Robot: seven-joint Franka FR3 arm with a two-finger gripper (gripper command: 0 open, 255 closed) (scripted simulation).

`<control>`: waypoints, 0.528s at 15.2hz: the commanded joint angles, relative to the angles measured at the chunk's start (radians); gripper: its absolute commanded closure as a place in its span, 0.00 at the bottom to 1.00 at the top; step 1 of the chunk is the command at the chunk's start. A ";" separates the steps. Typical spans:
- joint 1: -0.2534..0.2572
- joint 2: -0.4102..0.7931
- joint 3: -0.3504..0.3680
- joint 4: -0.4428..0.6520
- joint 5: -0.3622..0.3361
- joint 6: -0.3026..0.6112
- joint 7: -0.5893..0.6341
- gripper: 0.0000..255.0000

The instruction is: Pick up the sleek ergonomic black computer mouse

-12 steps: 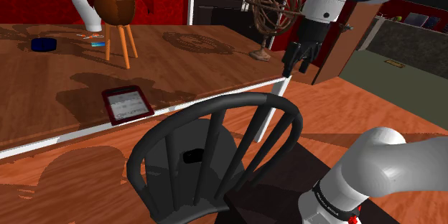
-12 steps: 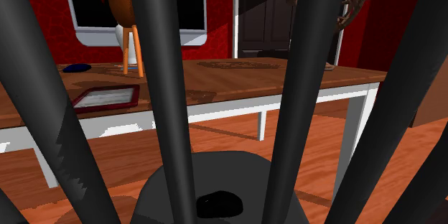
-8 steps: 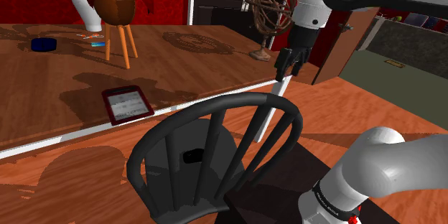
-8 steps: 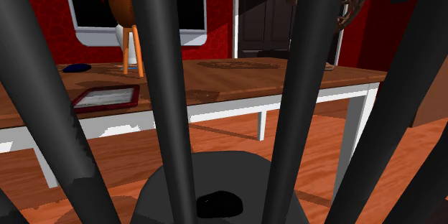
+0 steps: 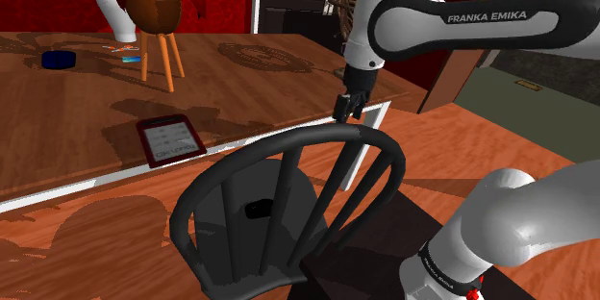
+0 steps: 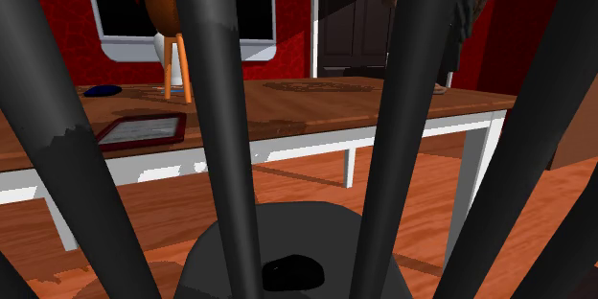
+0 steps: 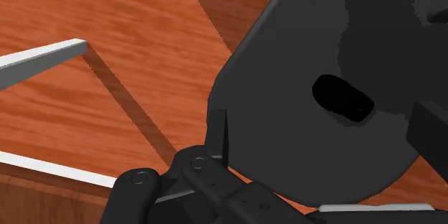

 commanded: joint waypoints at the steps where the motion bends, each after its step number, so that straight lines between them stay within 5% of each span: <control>1: 0.010 0.068 0.012 -0.001 -0.013 0.062 -0.027 0.00; 8: 0.043 0.306 0.070 0.017 -0.071 0.249 -0.079 0.00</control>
